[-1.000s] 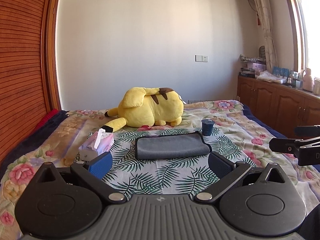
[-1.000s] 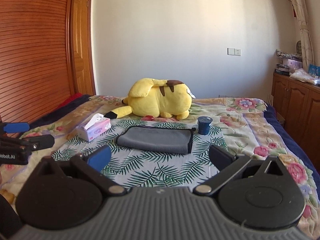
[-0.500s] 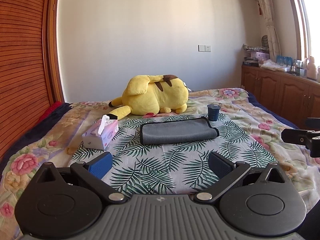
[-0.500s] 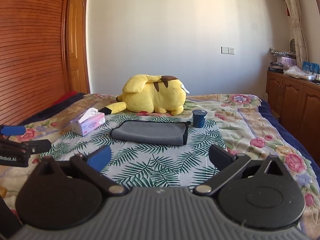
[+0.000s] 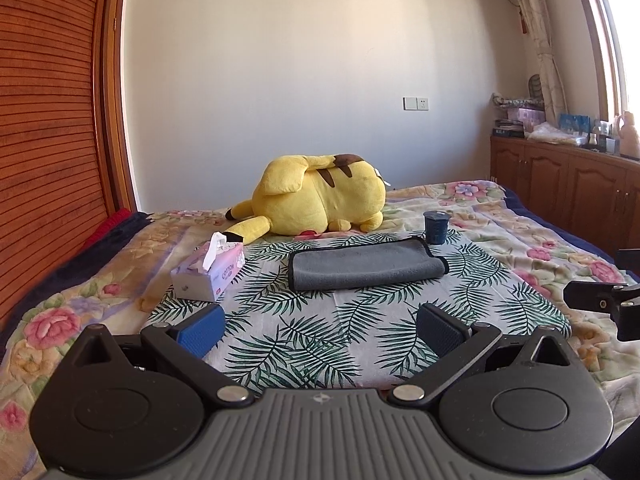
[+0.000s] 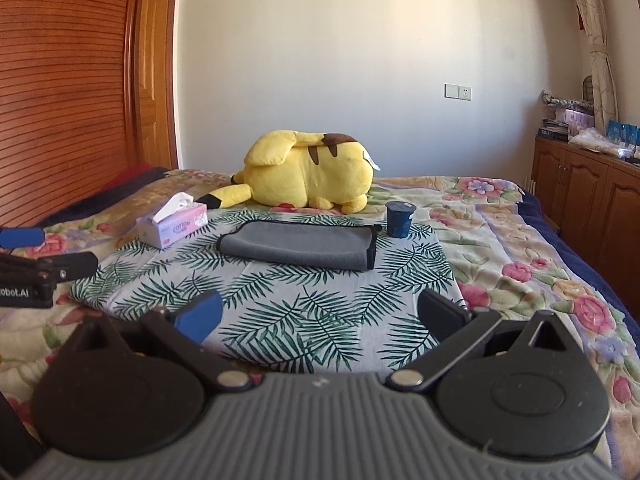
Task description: Fold towel
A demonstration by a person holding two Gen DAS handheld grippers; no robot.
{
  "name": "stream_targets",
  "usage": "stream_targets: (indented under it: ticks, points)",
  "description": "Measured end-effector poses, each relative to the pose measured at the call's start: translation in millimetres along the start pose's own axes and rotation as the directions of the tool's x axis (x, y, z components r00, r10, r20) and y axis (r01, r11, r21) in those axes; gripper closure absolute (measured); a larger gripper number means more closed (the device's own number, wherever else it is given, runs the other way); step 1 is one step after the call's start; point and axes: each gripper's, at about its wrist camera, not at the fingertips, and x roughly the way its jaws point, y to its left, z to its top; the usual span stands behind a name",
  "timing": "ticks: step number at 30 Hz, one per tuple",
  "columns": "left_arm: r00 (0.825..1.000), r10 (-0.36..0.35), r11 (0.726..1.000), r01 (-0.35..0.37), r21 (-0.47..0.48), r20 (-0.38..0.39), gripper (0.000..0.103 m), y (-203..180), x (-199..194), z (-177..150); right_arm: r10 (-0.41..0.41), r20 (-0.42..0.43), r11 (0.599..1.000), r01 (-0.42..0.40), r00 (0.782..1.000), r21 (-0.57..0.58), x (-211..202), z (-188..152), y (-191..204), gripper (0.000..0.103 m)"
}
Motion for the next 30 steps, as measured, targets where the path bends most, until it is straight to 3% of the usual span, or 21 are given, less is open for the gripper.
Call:
stream_targets:
  ticks: [13, 30]
  points:
    - [1.0, 0.0, 1.0, 0.0, -0.003, -0.007, 0.016, 1, 3, -5, -0.022, 0.009, 1.0, 0.022, 1.0, -0.008, 1, -4, 0, 0.0]
    - [0.999, 0.004, 1.0, -0.003, -0.009, 0.055, 0.016, 2, -5, -4, -0.066, 0.083, 0.998, 0.064, 0.994, 0.028, -8, -5, -7, 0.0]
